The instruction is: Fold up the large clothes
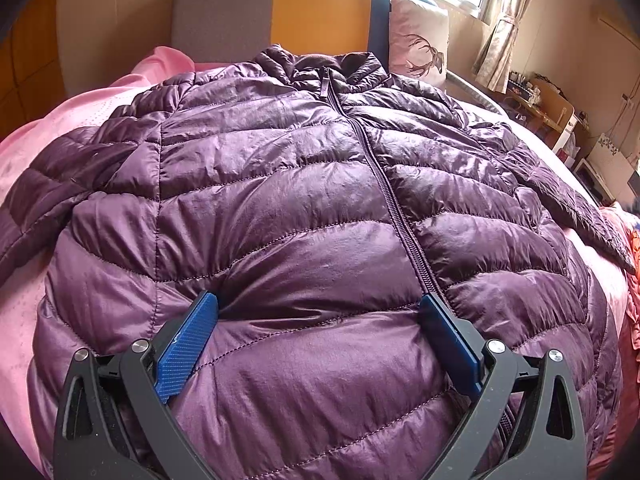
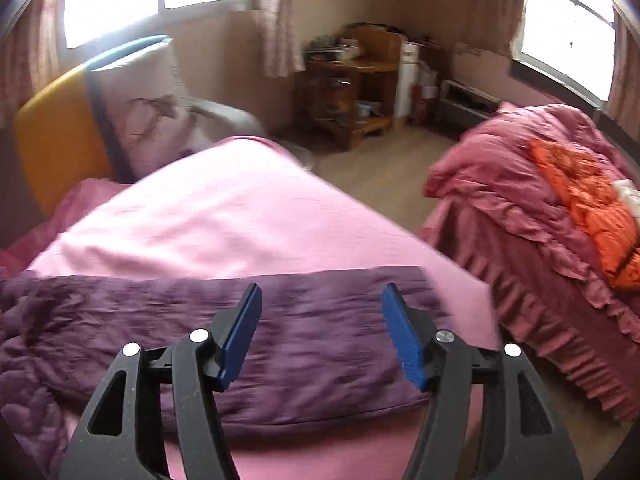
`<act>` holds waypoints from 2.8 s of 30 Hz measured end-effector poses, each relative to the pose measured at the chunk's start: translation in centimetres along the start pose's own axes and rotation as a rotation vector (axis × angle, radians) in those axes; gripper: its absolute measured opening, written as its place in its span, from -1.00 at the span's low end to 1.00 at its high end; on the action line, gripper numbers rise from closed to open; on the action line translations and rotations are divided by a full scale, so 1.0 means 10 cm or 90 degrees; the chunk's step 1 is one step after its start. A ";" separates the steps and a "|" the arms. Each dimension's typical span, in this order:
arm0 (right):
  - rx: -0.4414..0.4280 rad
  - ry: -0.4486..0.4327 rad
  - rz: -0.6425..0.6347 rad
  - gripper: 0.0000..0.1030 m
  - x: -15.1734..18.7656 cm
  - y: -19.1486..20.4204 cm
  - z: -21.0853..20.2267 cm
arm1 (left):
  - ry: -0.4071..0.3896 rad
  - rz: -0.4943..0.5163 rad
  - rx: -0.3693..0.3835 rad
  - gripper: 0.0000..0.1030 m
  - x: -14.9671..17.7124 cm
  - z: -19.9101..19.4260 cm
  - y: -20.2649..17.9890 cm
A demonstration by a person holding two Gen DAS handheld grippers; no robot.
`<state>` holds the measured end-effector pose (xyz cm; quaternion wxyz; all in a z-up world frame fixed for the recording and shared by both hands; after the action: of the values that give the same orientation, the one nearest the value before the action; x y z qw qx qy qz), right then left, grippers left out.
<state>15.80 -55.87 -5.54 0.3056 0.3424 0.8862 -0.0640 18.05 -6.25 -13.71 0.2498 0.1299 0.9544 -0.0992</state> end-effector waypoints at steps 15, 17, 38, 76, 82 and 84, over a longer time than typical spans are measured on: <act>-0.158 0.127 -0.138 0.16 0.41 2.19 1.17 | -0.003 -0.005 0.005 0.92 0.00 -0.01 -0.01; -0.158 0.116 -0.127 0.16 0.40 2.13 1.24 | -0.004 -0.007 0.003 0.92 0.00 0.00 -0.01; -0.328 0.132 0.284 0.15 0.94 -0.41 0.34 | -0.017 -0.015 0.018 0.92 0.01 -0.02 0.04; -0.358 0.135 -0.291 -0.85 0.90 3.01 -0.19 | -0.024 -0.019 0.023 0.92 0.01 -0.05 0.05; -0.403 0.165 -0.382 0.04 1.43 3.69 -0.27 | -0.026 -0.021 0.031 0.92 0.00 -0.04 0.07; -0.416 0.169 -0.376 0.29 1.48 3.68 -0.29 | -0.027 -0.021 0.032 0.92 0.00 -0.04 0.08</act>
<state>29.57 -18.69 -8.36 0.2504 -0.0338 0.9509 0.1790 18.14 -5.39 -13.45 0.2648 0.1181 0.9482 -0.1300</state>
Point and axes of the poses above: each gripper's, at about its wrist camera, not at the fingertips, and z roughly the way its jaws point, y to its left, x to its underside, the point moved 4 cm from there along z, roughly the way its jaws point, and after that the axes turned 9 degrees about y, right-handed, at the moved point
